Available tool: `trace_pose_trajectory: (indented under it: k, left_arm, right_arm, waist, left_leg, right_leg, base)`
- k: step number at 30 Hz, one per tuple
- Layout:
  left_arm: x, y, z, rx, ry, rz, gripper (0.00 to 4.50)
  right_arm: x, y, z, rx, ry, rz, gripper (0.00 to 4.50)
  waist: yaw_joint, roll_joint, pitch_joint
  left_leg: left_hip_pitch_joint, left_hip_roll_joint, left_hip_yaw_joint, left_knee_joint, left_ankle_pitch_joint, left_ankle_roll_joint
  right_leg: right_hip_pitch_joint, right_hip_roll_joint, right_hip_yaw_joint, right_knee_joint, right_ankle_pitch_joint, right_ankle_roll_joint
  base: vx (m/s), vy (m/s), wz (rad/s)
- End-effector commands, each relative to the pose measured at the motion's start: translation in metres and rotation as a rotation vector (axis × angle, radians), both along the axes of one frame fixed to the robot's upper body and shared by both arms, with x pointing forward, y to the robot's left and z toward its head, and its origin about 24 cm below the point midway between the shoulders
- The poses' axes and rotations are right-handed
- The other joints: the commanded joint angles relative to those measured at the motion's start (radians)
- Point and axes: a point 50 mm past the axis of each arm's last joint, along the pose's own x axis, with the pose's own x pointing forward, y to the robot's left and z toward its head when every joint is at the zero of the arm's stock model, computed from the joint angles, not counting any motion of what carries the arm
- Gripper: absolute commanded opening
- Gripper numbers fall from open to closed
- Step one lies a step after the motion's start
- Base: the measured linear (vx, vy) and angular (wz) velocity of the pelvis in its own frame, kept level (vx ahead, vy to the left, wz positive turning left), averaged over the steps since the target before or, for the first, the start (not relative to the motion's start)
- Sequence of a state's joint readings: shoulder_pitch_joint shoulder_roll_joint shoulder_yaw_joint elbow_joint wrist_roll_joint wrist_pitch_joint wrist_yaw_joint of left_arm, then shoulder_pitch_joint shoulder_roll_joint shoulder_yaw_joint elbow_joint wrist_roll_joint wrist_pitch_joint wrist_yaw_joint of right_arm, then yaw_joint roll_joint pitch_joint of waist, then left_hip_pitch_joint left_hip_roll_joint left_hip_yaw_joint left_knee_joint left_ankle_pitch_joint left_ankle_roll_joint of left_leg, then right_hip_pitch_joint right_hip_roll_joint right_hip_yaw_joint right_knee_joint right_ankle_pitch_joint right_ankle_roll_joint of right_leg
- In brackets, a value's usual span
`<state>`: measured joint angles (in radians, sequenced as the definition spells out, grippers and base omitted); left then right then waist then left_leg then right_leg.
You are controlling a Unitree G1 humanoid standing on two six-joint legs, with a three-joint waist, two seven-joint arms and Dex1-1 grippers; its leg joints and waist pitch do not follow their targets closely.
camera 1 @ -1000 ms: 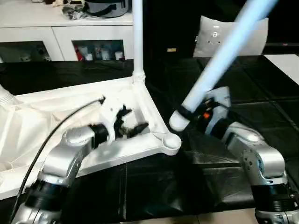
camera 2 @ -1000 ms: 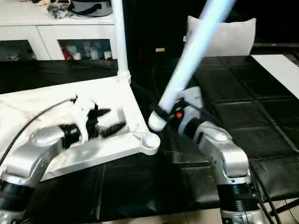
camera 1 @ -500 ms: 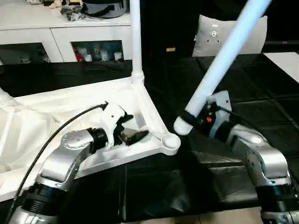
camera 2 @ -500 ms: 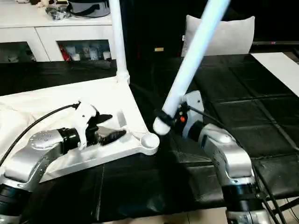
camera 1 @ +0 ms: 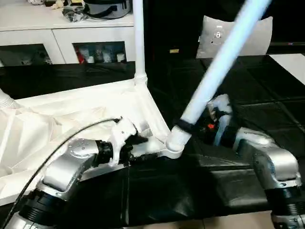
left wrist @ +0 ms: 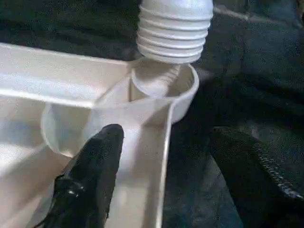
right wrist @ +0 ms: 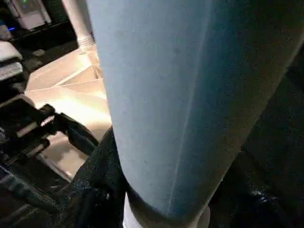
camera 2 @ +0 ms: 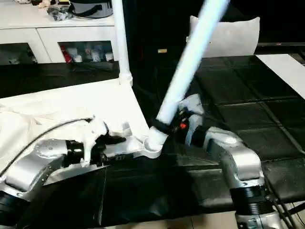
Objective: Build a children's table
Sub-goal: Insert table leg to table base
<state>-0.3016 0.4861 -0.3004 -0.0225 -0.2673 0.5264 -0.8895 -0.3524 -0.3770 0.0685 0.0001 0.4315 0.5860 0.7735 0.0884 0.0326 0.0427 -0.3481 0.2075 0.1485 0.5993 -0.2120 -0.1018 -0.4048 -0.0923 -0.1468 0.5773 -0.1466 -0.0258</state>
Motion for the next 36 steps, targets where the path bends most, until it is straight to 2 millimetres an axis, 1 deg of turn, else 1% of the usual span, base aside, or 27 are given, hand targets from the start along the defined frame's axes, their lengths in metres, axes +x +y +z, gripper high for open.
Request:
trace_pose_trajectory:
  k: [1,2,3,4,6,7,9,12,13,14,16,17,18,19,20,22,23,26,27,28,29,31,32,33,35,36]
  left_arm:
    - [0.000,0.002,-0.002,0.044,0.008,-0.012,2.96]
    - [0.000,0.002,-0.002,0.045,0.009,-0.013,2.83]
    - [-0.001,0.002,-0.003,0.049,0.010,-0.016,2.83]
    - [-0.001,0.002,-0.004,0.053,0.007,-0.021,2.65]
    - [0.000,0.002,-0.006,0.071,-0.003,-0.024,2.60]
    - [0.001,0.002,-0.007,0.083,-0.008,-0.024,2.43]
    - [0.002,0.002,-0.009,0.094,-0.009,-0.021,2.23]
    - [0.003,0.002,-0.010,0.106,-0.020,-0.027,1.99]
    - [0.004,0.002,-0.011,0.110,-0.019,-0.030,1.77]
    - [0.004,0.002,-0.011,0.110,-0.019,-0.030,1.77]
    - [0.005,0.002,-0.012,0.115,-0.019,-0.032,1.64]
    - [0.005,0.002,-0.012,0.119,-0.020,-0.034,1.53]
    - [0.005,0.002,-0.013,0.122,-0.021,-0.035,1.32]
    - [0.006,0.001,-0.013,0.122,-0.025,-0.036,1.27]
    - [0.006,0.001,-0.013,0.121,-0.027,-0.037,1.27]
    - [0.007,0.000,-0.013,0.125,-0.041,-0.057,0.97]
    - [0.006,0.000,-0.013,0.127,-0.045,-0.064,0.97]
    - [0.005,-0.001,-0.015,0.140,-0.068,-0.100,0.68]
    - [0.005,0.000,-0.016,0.149,-0.072,-0.108,0.68]
    - [0.004,0.000,-0.016,0.158,-0.077,-0.117,0.46]
    - [0.004,0.000,-0.017,0.172,-0.083,-0.131,0.40]
    - [0.004,0.001,-0.019,0.187,-0.085,-0.142,0.37]
    - [0.004,0.001,-0.019,0.195,-0.087,-0.150,0.28]
    - [0.004,0.002,-0.020,0.196,-0.087,-0.158,0.28]
    - [0.004,0.001,-0.019,0.190,-0.086,-0.163,0.01]
    - [0.004,0.001,-0.019,0.185,-0.086,-0.168,0.01]
  right_arm:
    - [0.004,0.003,0.008,-0.012,-0.040,0.014,1.89]
    - [0.004,0.003,0.008,-0.012,-0.040,0.014,1.89]
    - [0.005,0.004,0.008,-0.013,-0.041,0.014,1.89]
    - [0.005,0.004,0.007,-0.024,-0.045,0.023,1.89]
    - [0.006,0.006,0.007,-0.035,-0.053,0.033,1.89]
    - [0.007,0.006,0.006,-0.041,-0.054,0.035,1.89]
    - [0.008,0.006,0.006,-0.049,-0.054,0.035,1.89]
    - [0.010,0.006,0.004,-0.065,-0.052,0.032,1.89]
    - [0.011,0.006,0.004,-0.073,-0.054,0.033,1.89]
    - [0.011,0.006,0.004,-0.073,-0.054,0.033,1.89]
    - [0.013,0.006,0.004,-0.083,-0.056,0.036,1.89]
    - [0.013,0.006,0.004,-0.086,-0.055,0.039,1.89]
    - [0.013,0.007,0.003,-0.087,-0.053,0.042,1.89]
    - [0.013,0.007,0.003,-0.093,-0.054,0.049,1.89]
    - [0.013,0.008,0.003,-0.095,-0.054,0.054,1.89]
    - [0.013,0.009,0.002,-0.100,-0.052,0.067,1.89]
    - [0.013,0.009,0.002,-0.101,-0.050,0.072,1.89]
    - [0.013,0.009,0.002,-0.104,-0.046,0.083,1.89]
    - [0.013,0.010,0.001,-0.107,-0.045,0.087,1.89]
    - [0.013,0.010,0.001,-0.109,-0.043,0.090,1.89]
    - [0.013,0.010,0.001,-0.114,-0.036,0.098,1.89]
    - [0.012,0.012,-0.001,-0.126,-0.017,0.119,1.89]
    - [0.012,0.013,-0.002,-0.142,-0.006,0.134,1.89]
    - [0.012,0.013,-0.003,-0.154,0.003,0.144,1.89]
    - [0.012,0.013,-0.004,-0.160,0.008,0.148,1.89]
    - [0.012,0.014,-0.005,-0.165,0.010,0.151,1.89]
  waist:
    - [0.000,-0.002,-0.063]
    - [0.000,-0.001,-0.062]
    - [0.000,-0.001,-0.063]
    - [0.000,-0.002,-0.064]
    - [0.000,-0.002,-0.063]
    - [-0.001,-0.003,-0.063]
    - [-0.001,-0.003,-0.063]
    - [0.000,-0.003,-0.065]
    - [0.000,-0.007,-0.065]
    - [0.001,-0.005,-0.066]
    - [0.001,-0.006,-0.065]
    - [0.000,-0.005,-0.065]
    - [0.001,-0.005,-0.065]
    - [0.001,-0.006,-0.065]
    - [0.001,-0.006,-0.065]
    - [0.002,-0.007,-0.066]
    - [0.002,-0.007,-0.065]
    - [0.002,-0.006,-0.066]
    - [0.002,-0.006,-0.066]
    - [0.002,-0.007,-0.066]
    - [0.001,-0.010,-0.065]
    - [0.001,-0.009,-0.065]
    - [0.001,-0.009,-0.064]
    - [0.002,-0.009,-0.065]
    - [0.002,-0.010,-0.066]
    - [0.002,-0.012,-0.066]
  left_leg:
    - [-0.005,0.015,0.007,-0.071,-0.144,0.038]
    - [-0.006,0.015,0.007,-0.071,-0.147,0.037]
    - [-0.005,0.015,0.007,-0.071,-0.149,0.036]
    - [-0.006,0.015,0.007,-0.071,-0.146,0.036]
    - [-0.007,0.015,0.006,-0.071,-0.145,0.039]
    - [-0.007,0.014,0.007,-0.070,-0.146,0.039]
    - [-0.006,0.014,0.007,-0.071,-0.144,0.039]
    - [-0.007,0.015,0.007,-0.070,-0.130,0.041]
    - [-0.007,0.015,0.007,-0.070,-0.130,0.042]
    - [-0.006,0.016,0.007,-0.070,-0.128,0.041]
    - [-0.007,0.016,0.007,-0.070,-0.126,0.042]
    - [-0.007,0.015,0.007,-0.070,-0.129,0.042]
    - [-0.007,0.015,0.008,-0.069,-0.129,0.041]
    - [-0.006,0.015,0.008,-0.069,-0.129,0.042]
    - [-0.007,0.015,0.007,-0.069,-0.127,0.042]
    - [-0.007,0.015,0.008,-0.069,-0.126,0.044]
    - [-0.007,0.016,0.007,-0.069,-0.125,0.045]
    - [-0.007,0.017,0.007,-0.070,-0.124,0.046]
    - [-0.007,0.017,0.007,-0.070,-0.124,0.046]
    - [-0.006,0.017,0.007,-0.070,-0.130,0.045]
    - [-0.007,0.017,0.008,-0.070,-0.129,0.046]
    - [-0.007,0.017,0.007,-0.070,-0.128,0.045]
    - [-0.006,0.016,0.008,-0.069,-0.128,0.045]
    - [-0.006,0.016,0.008,-0.069,-0.125,0.046]
    - [-0.008,0.017,0.008,-0.068,-0.113,0.044]
    - [-0.008,0.017,0.008,-0.069,-0.113,0.046]
  right_leg:
    - [0.064,-0.052,0.056,-0.071,-0.368,-0.090]
    - [0.064,-0.053,0.056,-0.072,-0.373,-0.088]
    - [0.064,-0.053,0.056,-0.072,-0.375,-0.088]
    - [0.064,-0.053,0.056,-0.071,-0.373,-0.088]
    - [0.064,-0.052,0.055,-0.072,-0.372,-0.086]
    - [0.064,-0.052,0.056,-0.073,-0.374,-0.084]
    - [0.063,-0.052,0.055,-0.072,-0.376,-0.083]
    - [0.064,-0.052,0.057,-0.069,-0.353,-0.090]
    - [0.064,-0.053,0.057,-0.069,-0.351,-0.093]
    - [0.065,-0.054,0.057,-0.066,-0.348,-0.096]
    - [0.065,-0.054,0.058,-0.066,-0.345,-0.099]
    - [0.064,-0.053,0.057,-0.067,-0.351,-0.099]
    - [0.065,-0.054,0.057,-0.068,-0.353,-0.099]
    - [0.065,-0.054,0.057,-0.068,-0.355,-0.096]
    - [0.065,-0.055,0.058,-0.067,-0.354,-0.097]
    - [0.065,-0.055,0.058,-0.067,-0.351,-0.097]
    - [0.065,-0.054,0.058,-0.067,-0.351,-0.096]
    - [0.065,-0.055,0.058,-0.066,-0.342,-0.101]
    - [0.065,-0.055,0.058,-0.066,-0.342,-0.101]
    - [0.065,-0.055,0.059,-0.066,-0.350,-0.098]
    - [0.065,-0.055,0.059,-0.066,-0.351,-0.097]
    - [0.065,-0.055,0.059,-0.065,-0.353,-0.098]
    - [0.065,-0.055,0.059,-0.067,-0.357,-0.096]
    - [0.065,-0.055,0.059,-0.066,-0.356,-0.096]
    - [0.066,-0.056,0.060,-0.062,-0.335,-0.103]
    - [0.066,-0.057,0.060,-0.061,-0.333,-0.107]
  base:
    - [0.000,0.000,0.00]
    - [0.000,0.000,0.00]
    - [0.000,0.000,0.00]
    - [0.000,0.000,0.00]
    - [0.000,0.000,0.00]
    - [0.000,0.000,0.00]
    - [0.000,0.000,0.00]
    - [0.000,0.000,0.00]
    - [0.000,0.000,0.00]
    - [0.000,0.000,0.00]
    - [0.000,0.000,0.00]
    - [0.000,0.000,0.00]
    - [0.000,0.000,0.00]
    - [0.000,0.000,0.00]
    - [0.000,0.000,0.00]
    - [0.000,0.000,0.00]
    - [0.000,0.000,0.00]
    - [0.000,0.000,0.00]
    - [0.000,0.000,0.00]
    - [0.000,0.000,0.00]
    - [0.000,0.000,0.00]
    - [0.000,0.000,0.00]
    - [0.000,0.000,0.00]
    - [0.000,0.000,0.00]
    - [0.000,0.000,0.00]
    - [0.000,0.000,0.00]
